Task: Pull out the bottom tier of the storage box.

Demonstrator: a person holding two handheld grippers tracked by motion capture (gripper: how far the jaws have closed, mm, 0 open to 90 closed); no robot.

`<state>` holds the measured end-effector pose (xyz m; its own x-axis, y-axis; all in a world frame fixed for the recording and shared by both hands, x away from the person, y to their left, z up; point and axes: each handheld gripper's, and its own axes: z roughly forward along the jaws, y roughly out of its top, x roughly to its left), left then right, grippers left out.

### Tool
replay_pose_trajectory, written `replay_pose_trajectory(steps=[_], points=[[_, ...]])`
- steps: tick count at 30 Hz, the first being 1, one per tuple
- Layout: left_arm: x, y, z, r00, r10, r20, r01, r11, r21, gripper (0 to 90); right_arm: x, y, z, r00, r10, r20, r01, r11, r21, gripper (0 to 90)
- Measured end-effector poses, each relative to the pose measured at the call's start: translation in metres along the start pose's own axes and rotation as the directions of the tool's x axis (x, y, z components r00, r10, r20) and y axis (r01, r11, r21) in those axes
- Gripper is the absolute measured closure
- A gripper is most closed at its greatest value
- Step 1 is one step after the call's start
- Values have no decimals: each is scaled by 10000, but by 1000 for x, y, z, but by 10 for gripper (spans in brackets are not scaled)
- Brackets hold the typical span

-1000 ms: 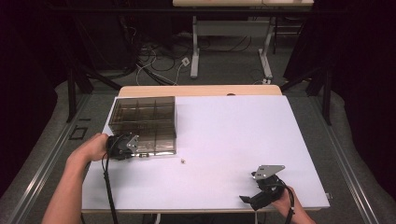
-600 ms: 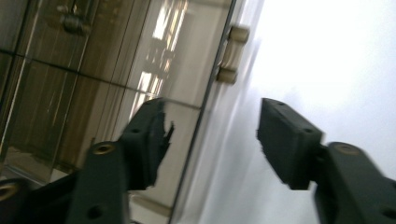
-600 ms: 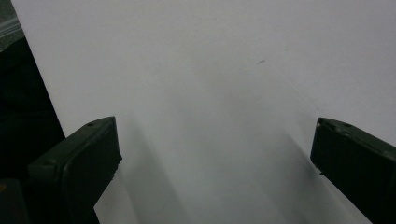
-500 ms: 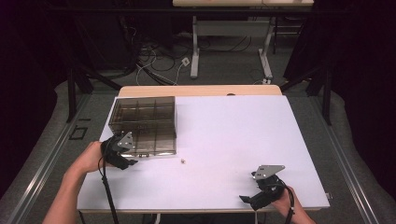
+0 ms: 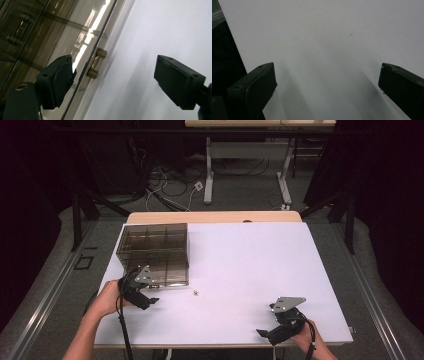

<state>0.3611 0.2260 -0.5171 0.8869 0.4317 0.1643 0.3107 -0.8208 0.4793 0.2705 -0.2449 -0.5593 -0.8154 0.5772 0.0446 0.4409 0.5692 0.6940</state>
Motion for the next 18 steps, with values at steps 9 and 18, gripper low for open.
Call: replay_pose_trajectory(steps=[9,18], points=[[-19,7,4,9994,-307,-133,302,9990,-337,68,0,0,0,10000,-49,61,49,10000,-49,9],[-33,12,11,9981,-533,-325,514,9971,-561,17,1,1,-2,10000,-21,61,22,9999,-153,8]])
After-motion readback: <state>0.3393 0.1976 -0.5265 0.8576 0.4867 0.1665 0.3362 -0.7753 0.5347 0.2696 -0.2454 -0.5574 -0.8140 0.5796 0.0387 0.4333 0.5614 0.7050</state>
